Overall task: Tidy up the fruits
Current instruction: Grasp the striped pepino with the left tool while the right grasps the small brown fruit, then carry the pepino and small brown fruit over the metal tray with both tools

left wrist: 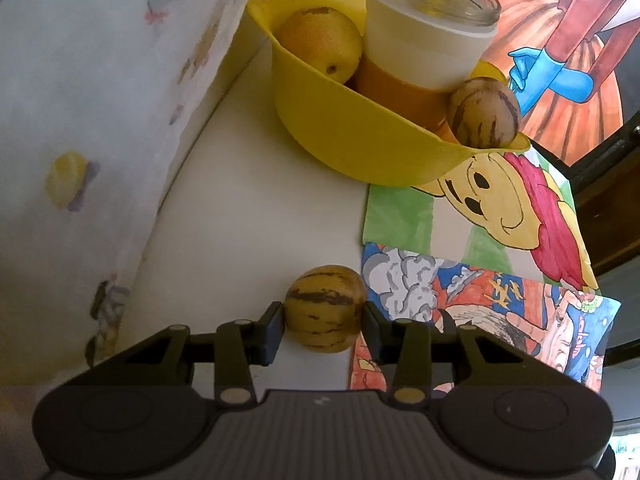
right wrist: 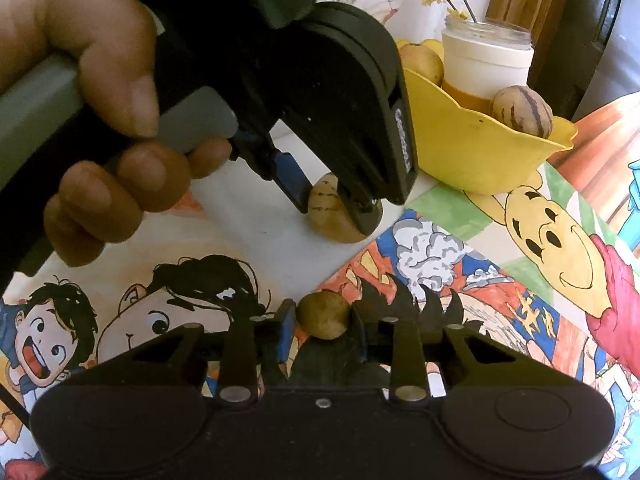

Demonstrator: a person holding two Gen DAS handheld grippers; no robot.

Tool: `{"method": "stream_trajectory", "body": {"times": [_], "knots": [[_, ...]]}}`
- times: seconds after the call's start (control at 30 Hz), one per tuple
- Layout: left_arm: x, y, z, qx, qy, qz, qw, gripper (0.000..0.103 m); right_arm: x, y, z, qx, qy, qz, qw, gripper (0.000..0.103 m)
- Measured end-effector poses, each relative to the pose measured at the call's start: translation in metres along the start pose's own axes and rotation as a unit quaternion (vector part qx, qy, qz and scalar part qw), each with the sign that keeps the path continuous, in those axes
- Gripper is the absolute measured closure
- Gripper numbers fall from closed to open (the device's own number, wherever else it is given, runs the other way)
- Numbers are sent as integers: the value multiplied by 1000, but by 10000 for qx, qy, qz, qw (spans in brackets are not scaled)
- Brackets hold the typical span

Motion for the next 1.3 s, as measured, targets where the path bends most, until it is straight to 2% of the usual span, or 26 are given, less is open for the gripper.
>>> {"method": "stream_trajectory", "body": {"times": [0.33,0.73,0.9,1.03,1.3], "knots": [[8,6,0,-24,-14,-94,10000,61,15,22,-6,-20,-408,-11,9992,71],[44,29,-14,461,-344,-591,9966,61,50,69,-12,96,-715,-103,9973,71],[68,43,-25,850,-410,-769,9926,61,70,98,-20,176,-776,-152,9967,71],[90,49,-38,1090,-386,-759,9904,61,90,119,-26,250,-852,-136,9960,71],[133,57,-67,1316,-486,-642,9880,61,133,161,-28,389,-1050,-86,9937,71]]}}
Point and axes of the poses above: each gripper's, at about its wrist camera, not at the fingertips, and y roughly against the way its jaws point, z to its left, x to its underside, the point moved 6 cm from there along -y, roughly the way its jaws point, and after that the axes turned 12 degrees about y, right-handed, at the moved point
